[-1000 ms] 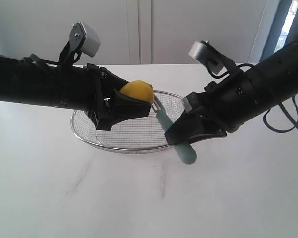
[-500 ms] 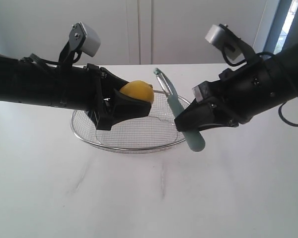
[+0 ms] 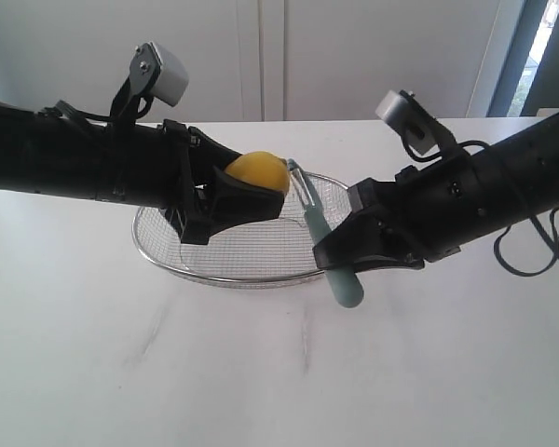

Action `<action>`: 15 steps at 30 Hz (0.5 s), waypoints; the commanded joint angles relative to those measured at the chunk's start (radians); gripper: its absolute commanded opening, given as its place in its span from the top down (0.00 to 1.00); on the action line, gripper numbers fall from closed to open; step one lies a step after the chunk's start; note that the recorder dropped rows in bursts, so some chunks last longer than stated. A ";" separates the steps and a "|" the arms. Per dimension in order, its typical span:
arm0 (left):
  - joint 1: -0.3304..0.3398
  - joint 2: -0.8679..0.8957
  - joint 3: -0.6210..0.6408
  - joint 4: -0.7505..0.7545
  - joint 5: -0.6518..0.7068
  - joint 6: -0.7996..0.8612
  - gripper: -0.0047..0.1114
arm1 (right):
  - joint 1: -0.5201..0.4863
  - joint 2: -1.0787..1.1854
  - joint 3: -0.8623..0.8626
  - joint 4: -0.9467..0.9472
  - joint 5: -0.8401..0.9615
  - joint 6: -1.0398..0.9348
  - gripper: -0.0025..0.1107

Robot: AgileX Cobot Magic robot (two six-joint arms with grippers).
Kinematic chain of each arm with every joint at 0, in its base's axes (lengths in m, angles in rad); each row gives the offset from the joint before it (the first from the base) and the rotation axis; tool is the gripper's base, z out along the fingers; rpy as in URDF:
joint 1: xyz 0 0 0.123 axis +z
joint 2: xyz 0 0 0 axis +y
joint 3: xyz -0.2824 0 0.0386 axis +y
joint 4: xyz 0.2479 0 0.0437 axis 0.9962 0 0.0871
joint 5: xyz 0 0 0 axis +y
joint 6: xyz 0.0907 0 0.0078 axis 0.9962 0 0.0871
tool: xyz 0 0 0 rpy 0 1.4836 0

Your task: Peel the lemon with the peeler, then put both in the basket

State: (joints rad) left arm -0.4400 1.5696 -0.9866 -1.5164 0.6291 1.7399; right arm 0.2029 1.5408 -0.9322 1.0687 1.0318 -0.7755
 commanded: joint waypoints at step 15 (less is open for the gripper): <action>-0.001 -0.009 0.001 -0.024 0.030 -0.009 0.96 | 0.067 0.111 0.003 0.144 0.061 -0.112 0.98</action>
State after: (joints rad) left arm -0.4400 1.5696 -0.9866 -1.5164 0.6328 1.7378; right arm 0.2684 1.6541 -0.9322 1.1845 1.0833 -0.8681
